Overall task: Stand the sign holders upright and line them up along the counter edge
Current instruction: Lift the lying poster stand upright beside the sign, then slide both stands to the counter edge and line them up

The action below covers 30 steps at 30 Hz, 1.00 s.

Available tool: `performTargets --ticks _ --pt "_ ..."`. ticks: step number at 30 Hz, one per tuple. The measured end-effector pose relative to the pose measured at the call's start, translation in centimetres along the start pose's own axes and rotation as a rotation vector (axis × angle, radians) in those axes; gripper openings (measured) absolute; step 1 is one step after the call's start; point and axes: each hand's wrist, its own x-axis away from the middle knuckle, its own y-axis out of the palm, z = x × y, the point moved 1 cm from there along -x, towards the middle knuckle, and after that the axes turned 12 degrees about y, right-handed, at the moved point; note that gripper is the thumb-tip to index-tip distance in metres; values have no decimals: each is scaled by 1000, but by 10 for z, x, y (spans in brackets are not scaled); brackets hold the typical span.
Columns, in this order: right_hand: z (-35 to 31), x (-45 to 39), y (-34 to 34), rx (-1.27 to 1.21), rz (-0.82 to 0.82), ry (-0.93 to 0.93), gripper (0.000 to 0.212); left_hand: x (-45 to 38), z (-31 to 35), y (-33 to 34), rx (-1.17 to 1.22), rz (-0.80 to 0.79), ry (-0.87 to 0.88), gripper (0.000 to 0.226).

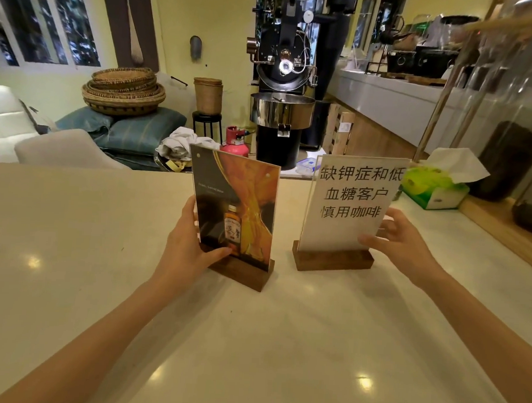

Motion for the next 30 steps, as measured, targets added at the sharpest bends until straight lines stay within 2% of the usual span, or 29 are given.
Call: performTargets --ticks 4,12,21,30 --pt "1 -6 -3 60 -73 -45 57 2 2 3 -15 33 8 101" --pt "4 -14 -22 143 -73 -88 48 -11 10 20 -20 14 14 101" --pt "27 -17 -81 153 101 -54 45 -54 38 83 67 -108 70 102" --pt "56 -20 -149 124 307 -7 41 -100 82 172 189 -195 232 94"
